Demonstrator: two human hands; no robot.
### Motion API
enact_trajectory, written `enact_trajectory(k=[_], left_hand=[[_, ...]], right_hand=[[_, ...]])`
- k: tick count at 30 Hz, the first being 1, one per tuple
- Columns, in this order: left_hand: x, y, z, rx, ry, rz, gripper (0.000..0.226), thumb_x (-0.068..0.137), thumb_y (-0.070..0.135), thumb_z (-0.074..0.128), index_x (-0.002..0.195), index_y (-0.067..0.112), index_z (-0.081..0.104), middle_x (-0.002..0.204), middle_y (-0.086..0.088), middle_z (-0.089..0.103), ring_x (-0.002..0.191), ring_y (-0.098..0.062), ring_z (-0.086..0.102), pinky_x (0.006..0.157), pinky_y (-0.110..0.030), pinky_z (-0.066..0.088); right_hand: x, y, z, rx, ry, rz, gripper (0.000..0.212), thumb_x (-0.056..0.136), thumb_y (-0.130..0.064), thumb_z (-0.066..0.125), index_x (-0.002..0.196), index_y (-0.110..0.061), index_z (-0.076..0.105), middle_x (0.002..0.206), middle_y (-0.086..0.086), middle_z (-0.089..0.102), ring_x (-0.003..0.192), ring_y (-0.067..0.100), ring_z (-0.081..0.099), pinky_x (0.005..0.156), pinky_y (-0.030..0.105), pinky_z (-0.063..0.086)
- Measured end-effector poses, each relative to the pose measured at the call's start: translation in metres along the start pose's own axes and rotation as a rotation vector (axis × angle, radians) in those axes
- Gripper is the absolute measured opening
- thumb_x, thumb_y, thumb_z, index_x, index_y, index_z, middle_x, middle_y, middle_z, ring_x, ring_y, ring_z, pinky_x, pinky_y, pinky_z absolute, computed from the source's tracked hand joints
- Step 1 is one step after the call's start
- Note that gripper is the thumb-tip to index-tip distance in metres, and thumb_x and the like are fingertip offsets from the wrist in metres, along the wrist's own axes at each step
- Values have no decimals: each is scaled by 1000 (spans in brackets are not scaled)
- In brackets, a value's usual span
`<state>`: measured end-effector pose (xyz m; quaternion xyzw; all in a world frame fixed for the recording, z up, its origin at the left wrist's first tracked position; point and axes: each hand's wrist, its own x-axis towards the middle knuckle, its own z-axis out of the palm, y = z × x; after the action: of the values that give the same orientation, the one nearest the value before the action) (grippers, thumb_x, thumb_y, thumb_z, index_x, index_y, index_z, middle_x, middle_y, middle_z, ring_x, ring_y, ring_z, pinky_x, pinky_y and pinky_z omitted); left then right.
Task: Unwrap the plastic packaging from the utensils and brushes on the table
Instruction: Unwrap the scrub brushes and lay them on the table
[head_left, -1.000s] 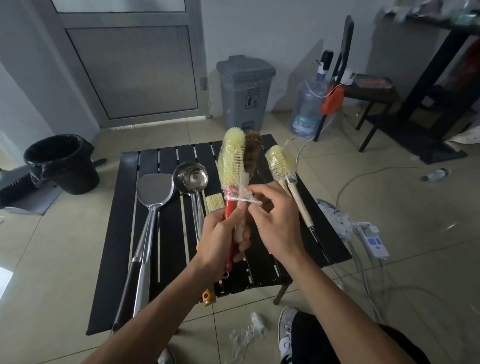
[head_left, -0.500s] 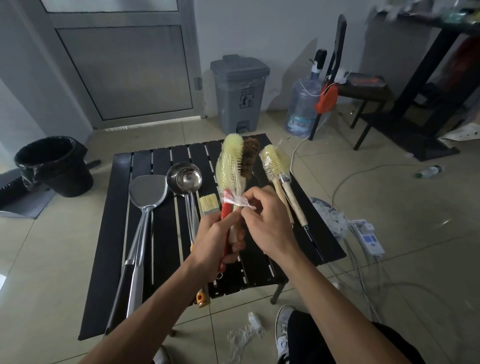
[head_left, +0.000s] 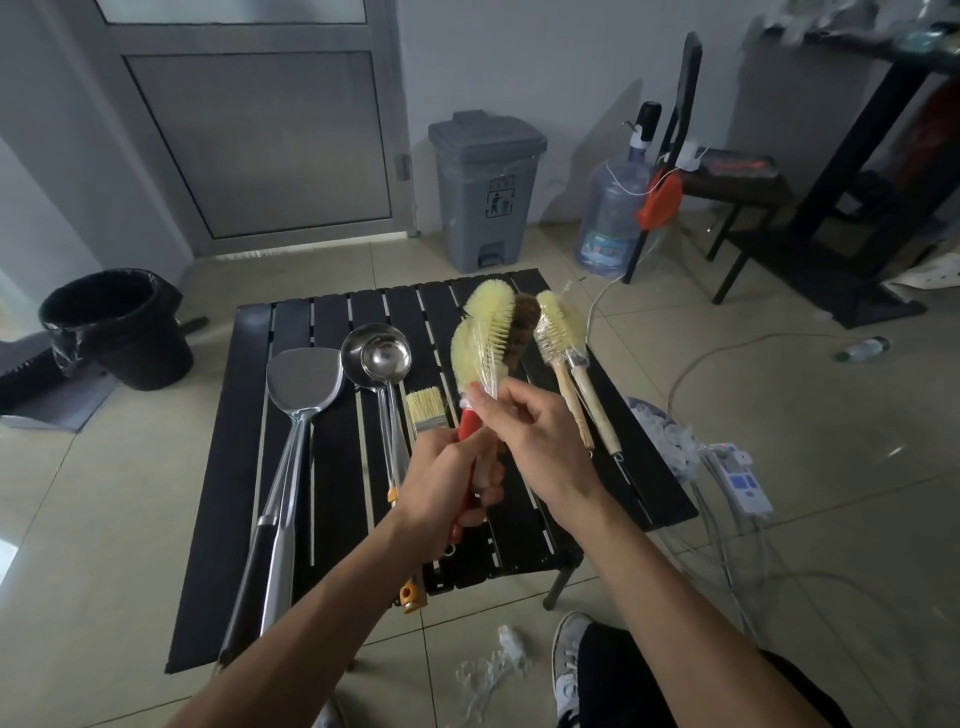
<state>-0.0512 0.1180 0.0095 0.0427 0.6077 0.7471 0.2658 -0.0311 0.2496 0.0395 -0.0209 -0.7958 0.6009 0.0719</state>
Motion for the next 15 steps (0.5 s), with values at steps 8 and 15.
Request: enact_trajectory(k=[8,15], left_hand=[[-3,7,2,85,12,16,15,81,17,51,74,7,60,55,-3,51,45,-15,48,35,-21,32],[-3,10,-10,298,-15,85,23,104,21,53,87,7,60,60,1,57,51,-11,53,44,-22,41]], right_hand=[[-2,2,6,-140,-12,-219,38,102,-13,62,68,-3,48,76,0,50,71,20,51,66,46,51],[-4,7,6,-200,225,-151,24,92,-11,71,71,-7,60,81,-4,62,74,12,61,66,24,54]])
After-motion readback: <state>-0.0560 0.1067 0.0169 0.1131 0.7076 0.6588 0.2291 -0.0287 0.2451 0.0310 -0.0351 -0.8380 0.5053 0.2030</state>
